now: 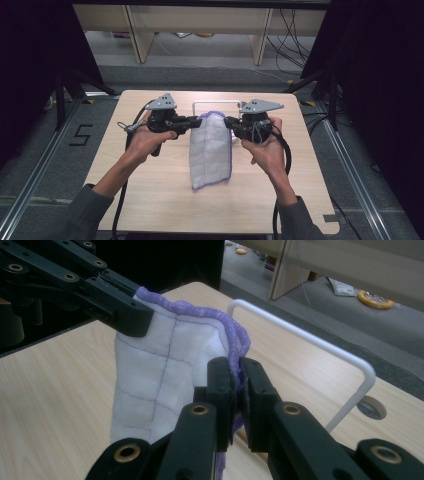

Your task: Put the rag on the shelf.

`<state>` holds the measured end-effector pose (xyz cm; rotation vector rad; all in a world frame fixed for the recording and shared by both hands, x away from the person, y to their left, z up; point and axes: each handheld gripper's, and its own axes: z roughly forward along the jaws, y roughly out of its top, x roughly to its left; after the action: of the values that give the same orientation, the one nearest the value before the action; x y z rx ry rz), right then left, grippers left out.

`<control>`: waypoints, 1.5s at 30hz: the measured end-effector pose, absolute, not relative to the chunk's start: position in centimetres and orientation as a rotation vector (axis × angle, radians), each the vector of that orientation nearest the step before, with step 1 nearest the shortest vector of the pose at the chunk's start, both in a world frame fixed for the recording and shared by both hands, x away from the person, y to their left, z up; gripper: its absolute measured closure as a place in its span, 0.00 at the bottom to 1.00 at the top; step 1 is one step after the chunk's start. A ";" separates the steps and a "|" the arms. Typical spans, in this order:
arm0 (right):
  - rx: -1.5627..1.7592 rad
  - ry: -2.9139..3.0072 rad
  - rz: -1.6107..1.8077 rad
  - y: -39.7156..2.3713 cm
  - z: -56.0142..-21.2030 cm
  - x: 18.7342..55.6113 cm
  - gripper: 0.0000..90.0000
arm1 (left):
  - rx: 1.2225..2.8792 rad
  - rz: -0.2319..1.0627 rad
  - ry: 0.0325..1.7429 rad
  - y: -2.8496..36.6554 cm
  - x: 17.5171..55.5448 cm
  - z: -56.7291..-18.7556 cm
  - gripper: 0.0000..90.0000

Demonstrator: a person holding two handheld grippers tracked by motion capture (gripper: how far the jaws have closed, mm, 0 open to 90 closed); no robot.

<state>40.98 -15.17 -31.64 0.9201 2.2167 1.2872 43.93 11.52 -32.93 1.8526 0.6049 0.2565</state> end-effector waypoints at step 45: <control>1.036 2.048 1.272 -15.9 -23.3 50.7 0.94 | 1.746 0.373 0.744 10.5 53.5 -25.2 0.93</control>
<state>50.74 -15.94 -23.33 1.0356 2.0477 1.2716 53.49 10.50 -25.18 1.7455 0.7437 0.3728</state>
